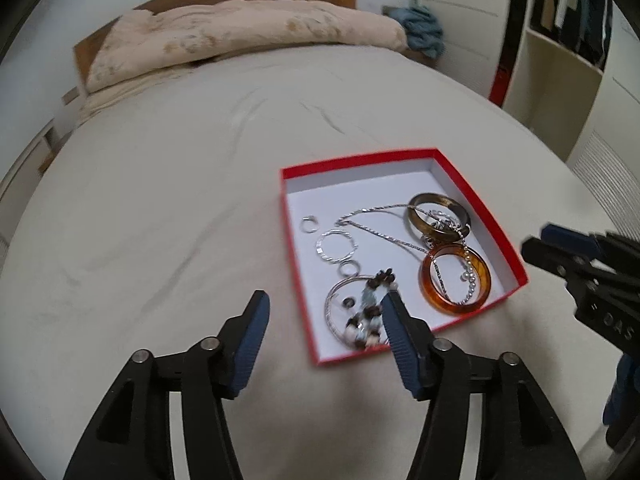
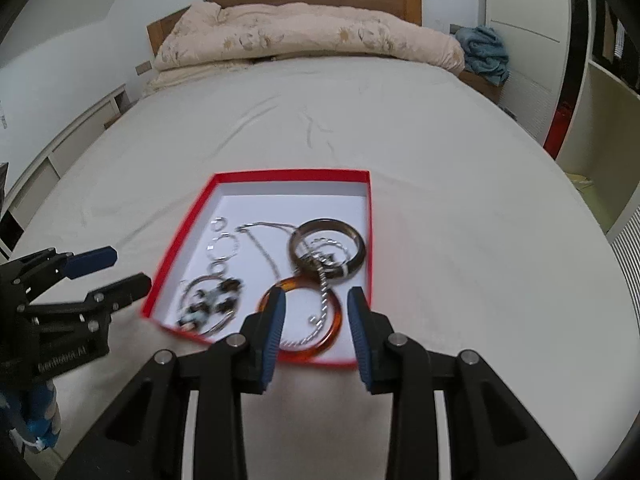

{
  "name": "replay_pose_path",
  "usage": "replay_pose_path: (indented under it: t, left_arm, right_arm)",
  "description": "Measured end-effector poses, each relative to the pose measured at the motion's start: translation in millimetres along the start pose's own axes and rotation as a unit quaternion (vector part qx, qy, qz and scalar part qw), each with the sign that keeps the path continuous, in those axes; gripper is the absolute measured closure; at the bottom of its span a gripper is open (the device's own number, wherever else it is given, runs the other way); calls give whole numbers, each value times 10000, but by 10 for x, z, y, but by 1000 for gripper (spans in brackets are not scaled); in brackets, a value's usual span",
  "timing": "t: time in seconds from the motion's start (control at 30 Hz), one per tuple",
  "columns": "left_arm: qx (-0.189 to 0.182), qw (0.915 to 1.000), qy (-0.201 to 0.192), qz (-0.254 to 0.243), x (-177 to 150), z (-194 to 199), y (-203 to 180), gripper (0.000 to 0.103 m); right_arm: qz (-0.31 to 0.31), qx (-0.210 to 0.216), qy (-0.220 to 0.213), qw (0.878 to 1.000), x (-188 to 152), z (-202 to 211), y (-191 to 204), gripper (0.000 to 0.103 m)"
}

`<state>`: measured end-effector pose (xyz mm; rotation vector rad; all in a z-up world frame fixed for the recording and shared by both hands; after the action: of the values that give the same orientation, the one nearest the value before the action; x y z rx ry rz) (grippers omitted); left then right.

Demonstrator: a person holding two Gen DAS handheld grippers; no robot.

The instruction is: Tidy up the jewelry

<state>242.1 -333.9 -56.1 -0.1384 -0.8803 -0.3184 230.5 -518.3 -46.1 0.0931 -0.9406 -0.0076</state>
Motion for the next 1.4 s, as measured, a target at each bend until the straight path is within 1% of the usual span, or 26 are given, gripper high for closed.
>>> replay_pose_path:
  t: [0.17,0.23,0.27,0.3,0.47,0.57,0.63,0.7,0.8,1.0,1.13,1.4]
  left_arm:
    - [244,9994,-234,87,-23,541,171,36]
    - [387,9985,-381,98,-19,782,244,32]
    - [427,9980,-457,115,-20,913,279,32]
    - [462,9975,-518,137,-24,1049,315,31]
    - [635,9955,-700,87,-69,1614,434,30]
    - [745,9937,-830,49,-143,1937,503,27]
    - [793,9927,-913,33,-198,2147,553,25]
    - [836,9915,-995,46,-263,2346,606,23]
    - [979,9885,-1152,75,-371,2662,706,20]
    - [1186,9826,-1408,239,-531,3138,902,14]
    - [1275,9793,-1536,341,-619,3367,989,10]
    - [1418,9730,-1762,462,-794,3771,1110,8]
  right_arm:
    - [3,57,-196,9998,14,490,254,72]
    - [19,74,-299,9995,20,694,368,67]
    - [30,74,-362,9993,24,797,424,61]
    - [37,73,-414,9991,21,876,460,57]
    - [134,92,-667,9976,-12,1369,737,52]
    - [168,118,-765,9969,-44,1610,883,49]
    - [207,110,-826,9963,-81,1760,982,47]
    - [201,108,-879,9959,-120,1878,1052,42]
    - [191,139,-932,9954,-199,2039,1174,38]
    - [242,270,-1015,9942,-350,2325,1428,34]
    - [277,337,-1070,9933,-421,2484,1578,33]
    - [465,252,-1202,9913,-535,2766,1756,32]
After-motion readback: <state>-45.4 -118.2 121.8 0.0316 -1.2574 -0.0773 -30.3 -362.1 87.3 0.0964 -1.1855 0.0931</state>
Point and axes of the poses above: each gripper's, at about its wrist camera, not at the fingertips, and z roughly against the way its jaws point, y to its left, x to its top, the point moved 8 cm from there along -z, roughly the way its jaws point, and after that the axes turned 14 degrees about -y, right-handed, at the moved point
